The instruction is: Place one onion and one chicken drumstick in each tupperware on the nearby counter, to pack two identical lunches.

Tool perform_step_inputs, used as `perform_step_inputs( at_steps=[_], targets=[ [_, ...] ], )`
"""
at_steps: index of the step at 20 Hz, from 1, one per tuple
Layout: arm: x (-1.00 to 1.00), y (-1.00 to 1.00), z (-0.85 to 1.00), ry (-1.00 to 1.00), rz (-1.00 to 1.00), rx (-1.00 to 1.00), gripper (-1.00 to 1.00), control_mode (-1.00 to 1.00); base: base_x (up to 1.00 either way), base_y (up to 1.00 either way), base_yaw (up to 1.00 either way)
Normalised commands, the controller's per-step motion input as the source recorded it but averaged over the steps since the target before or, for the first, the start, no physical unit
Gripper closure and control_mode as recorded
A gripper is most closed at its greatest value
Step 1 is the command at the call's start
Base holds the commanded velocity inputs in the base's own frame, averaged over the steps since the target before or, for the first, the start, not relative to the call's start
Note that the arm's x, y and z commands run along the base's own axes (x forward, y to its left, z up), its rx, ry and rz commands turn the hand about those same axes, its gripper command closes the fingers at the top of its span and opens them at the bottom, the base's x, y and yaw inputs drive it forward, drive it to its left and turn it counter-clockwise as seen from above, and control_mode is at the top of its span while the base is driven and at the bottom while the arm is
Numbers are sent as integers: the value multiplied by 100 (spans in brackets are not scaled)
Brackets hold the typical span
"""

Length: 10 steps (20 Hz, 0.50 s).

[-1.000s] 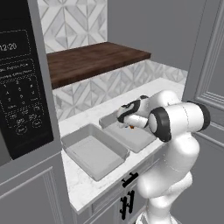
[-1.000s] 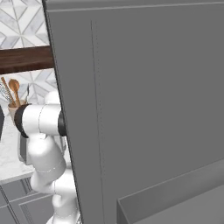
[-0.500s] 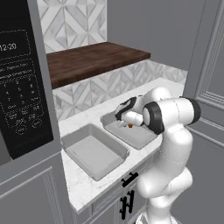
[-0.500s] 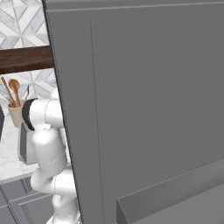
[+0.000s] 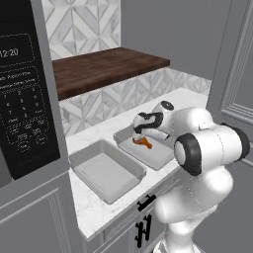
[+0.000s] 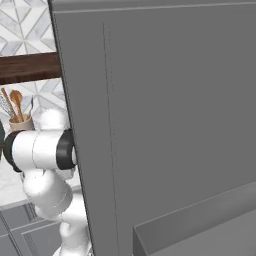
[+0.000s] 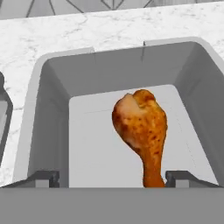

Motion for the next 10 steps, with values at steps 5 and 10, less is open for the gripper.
perform_step_inputs(
  at_steps=[5,10],
  targets=[
    [-98,41,50,-12,2,0,-100,-100,0,0,0],
    [-100,-2,34,-12,-13,0,-100,-100,0,0,0]
  ],
)
